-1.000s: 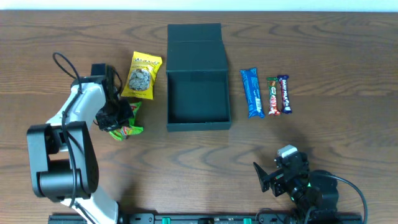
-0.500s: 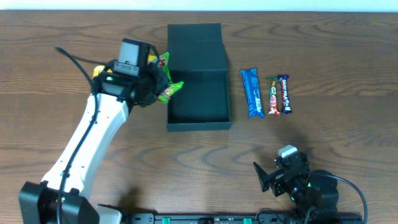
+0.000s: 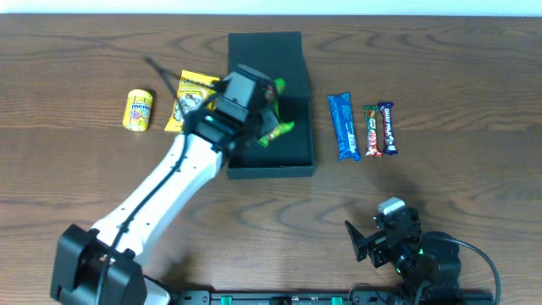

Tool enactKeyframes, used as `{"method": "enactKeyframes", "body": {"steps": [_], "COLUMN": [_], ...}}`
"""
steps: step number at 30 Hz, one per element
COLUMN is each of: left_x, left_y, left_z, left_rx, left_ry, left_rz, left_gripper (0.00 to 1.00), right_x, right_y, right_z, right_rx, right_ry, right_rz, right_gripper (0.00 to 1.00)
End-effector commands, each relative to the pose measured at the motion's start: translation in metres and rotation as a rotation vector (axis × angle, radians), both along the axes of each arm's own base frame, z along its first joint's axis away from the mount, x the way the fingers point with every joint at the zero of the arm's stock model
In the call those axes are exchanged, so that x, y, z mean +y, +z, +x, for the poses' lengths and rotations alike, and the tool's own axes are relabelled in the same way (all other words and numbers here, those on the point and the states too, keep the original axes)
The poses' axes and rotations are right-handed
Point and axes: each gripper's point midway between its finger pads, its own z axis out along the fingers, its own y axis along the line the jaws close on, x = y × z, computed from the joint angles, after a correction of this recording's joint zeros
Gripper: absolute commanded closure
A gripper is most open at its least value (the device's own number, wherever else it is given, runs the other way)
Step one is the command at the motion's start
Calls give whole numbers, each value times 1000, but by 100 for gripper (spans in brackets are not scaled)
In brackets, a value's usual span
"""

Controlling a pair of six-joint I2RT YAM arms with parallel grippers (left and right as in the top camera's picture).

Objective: Pack container
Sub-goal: 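Carry the Haribo bag with left gripper into the green box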

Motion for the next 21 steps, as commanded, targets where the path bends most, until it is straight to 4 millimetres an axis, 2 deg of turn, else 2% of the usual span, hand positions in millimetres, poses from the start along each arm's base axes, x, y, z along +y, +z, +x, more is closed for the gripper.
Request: {"method": "enactKeyframes", "body": {"steps": [1,9,10,11,12,16,19,20,21], "left_x": [3,-14,-14,-14,-14,-16,-15,-14,-13], "left_y": [-20,-71,-73,-75,-75,-63,-37,-29,-24], "left_z": [3,-8,-8,-9,-9,-10,-7,-7,-6], "left_rx": [-61,14,21,25,27,-1,-63,-84,-98], "left_ry": [-200,-392,-393,-394,-394,-420,-406,-399,-390], "left_rz": [206,286,289,290,290,281,265,261,258], "left_gripper": [94,94,84,49,5,5,5,0,22], "right_x": [2,2,2,2,2,2,2,2,2], "right_y": [0,0,0,0,0,0,0,0,0], "right_z": [-1,-1,-1,-1,-1,-1,-1,-1,-1], "right_rx": [2,2,2,2,2,2,2,2,2], "right_ry": [2,2,2,2,2,2,2,2,2], "right_rz": [11,11,11,11,11,11,11,11,11], "right_gripper": [1,1,1,1,1,1,1,1,1]}}
